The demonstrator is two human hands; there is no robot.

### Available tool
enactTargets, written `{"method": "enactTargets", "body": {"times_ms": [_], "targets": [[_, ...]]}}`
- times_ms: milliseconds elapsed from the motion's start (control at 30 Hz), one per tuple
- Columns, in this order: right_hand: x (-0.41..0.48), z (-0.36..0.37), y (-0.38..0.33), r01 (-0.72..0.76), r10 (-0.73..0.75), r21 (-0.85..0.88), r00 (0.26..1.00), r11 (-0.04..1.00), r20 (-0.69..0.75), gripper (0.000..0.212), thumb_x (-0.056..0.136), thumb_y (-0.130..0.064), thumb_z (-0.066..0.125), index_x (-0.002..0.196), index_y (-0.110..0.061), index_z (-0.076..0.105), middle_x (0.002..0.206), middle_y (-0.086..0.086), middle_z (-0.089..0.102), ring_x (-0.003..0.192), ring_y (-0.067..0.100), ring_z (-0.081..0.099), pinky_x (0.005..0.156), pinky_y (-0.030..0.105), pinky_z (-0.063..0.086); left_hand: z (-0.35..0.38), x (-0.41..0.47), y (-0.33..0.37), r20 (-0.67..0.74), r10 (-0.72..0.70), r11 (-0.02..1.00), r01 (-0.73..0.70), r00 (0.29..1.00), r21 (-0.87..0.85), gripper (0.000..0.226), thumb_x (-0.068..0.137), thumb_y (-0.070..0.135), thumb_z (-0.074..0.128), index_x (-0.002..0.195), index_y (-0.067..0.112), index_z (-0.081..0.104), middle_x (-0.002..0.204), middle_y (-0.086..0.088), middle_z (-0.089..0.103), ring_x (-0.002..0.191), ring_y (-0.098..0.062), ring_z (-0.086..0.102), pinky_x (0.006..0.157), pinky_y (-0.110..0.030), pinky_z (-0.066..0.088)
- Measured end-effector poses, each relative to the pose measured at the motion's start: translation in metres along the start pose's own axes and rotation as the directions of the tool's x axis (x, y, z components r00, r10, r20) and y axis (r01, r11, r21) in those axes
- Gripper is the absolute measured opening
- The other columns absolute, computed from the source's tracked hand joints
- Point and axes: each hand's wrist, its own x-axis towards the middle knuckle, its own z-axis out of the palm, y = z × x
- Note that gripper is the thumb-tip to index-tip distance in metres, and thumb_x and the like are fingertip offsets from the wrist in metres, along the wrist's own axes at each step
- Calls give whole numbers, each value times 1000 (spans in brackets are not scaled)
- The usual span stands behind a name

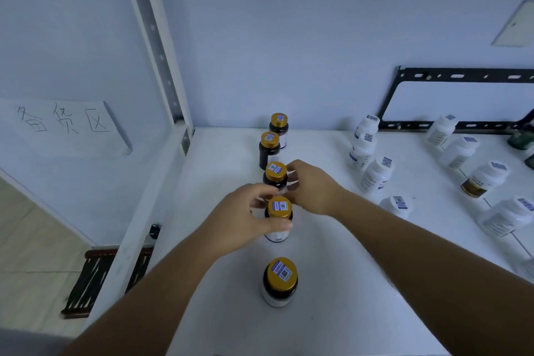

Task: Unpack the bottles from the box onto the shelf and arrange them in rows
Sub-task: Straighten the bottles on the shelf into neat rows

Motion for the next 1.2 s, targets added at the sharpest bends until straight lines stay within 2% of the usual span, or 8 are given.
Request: {"method": "enactTargets", "body": {"times_ms": [167, 267, 500, 600, 700, 833, 1033, 1200], "targets": [[32, -68, -6, 17, -26, -229, 999, 973, -35, 53, 83, -35, 73, 128, -12, 55, 123, 4, 64, 109, 21, 59, 92, 32, 48, -42, 33, 28, -465, 49, 998, -61, 884, -10, 30, 82, 56, 68, 107, 40, 68, 96, 29, 68, 92, 16, 60, 72, -12, 41], [64, -94, -9, 2, -16, -101, 991, 995, -135, 54, 83, -34, 74, 129, -14, 53, 123, 6, 63, 106, 24, 60, 90, 40, 52, -56, 72, 38, -416, 10, 1000, -8, 909, 7, 35, 83, 48, 73, 115, 37, 65, 106, 25, 65, 97, 8, 62, 75, -19, 48], [132, -82, -2, -12, 11, -46, 999, 999, -31, 80, 81, -31, 77, 146, -20, 31, 126, 10, 55, 100, 28, 62, 84, 43, 56, -41, 138, 12, -161, -74, 988, 94, 984, 124, 60, 75, 45, 81, 129, 33, 56, 124, 18, 56, 106, -7, 60, 84, -26, 46], [152, -73, -2, 43, -49, -119, 998, 992, -49, 59, 82, -31, 74, 131, -15, 45, 105, 4, 60, 90, 25, 59, 67, 31, 49, -35, 148, 4, -186, -5, 985, 37, 982, 167, 42, 75, 33, 82, 107, 43, 57, 108, 19, 62, 96, -5, 64, 76, -22, 46], [163, -68, -8, 82, -95, -137, 991, 987, -94, 39, 81, -30, 72, 111, -13, 54, 84, -1, 54, 72, 17, 54, 53, 26, 38, -33, 151, -1, -216, 18, 987, 17, 976, 157, 44, 75, 31, 82, 112, 41, 60, 103, 22, 62, 87, 7, 62, 73, -17, 46], [173, -61, -13, 97, -111, -187, 992, 978, -65, 39, 82, -31, 70, 112, -13, 54, 97, 5, 59, 83, 22, 57, 58, 28, 43, -30, 150, -5, -214, 25, 988, 9, 977, 154, 49, 78, 31, 81, 121, 37, 60, 106, 23, 60, 84, 10, 60, 73, -15, 45], [155, -85, -18, 83, -99, -246, 994, 966, -53, 62, 87, -32, 70, 137, -8, 43, 130, 11, 56, 113, 28, 56, 92, 37, 49, -46, 140, 9, -273, 6, 980, 49, 962, 194, 57, 80, 49, 76, 130, 30, 55, 124, 12, 56, 104, -7, 57, 79, -24, 41], [73, -139, 0, 116, -151, -199, 974, 973, -168, 31, 87, -29, 67, 115, -17, 64, 114, -1, 63, 97, 18, 63, 75, 25, 46, -42, 119, 63, -307, 199, 961, -124, 931, 247, 34, 85, 36, 72, 117, 29, 65, 116, 13, 63, 102, 2, 58, 80, -9, 41]]}}
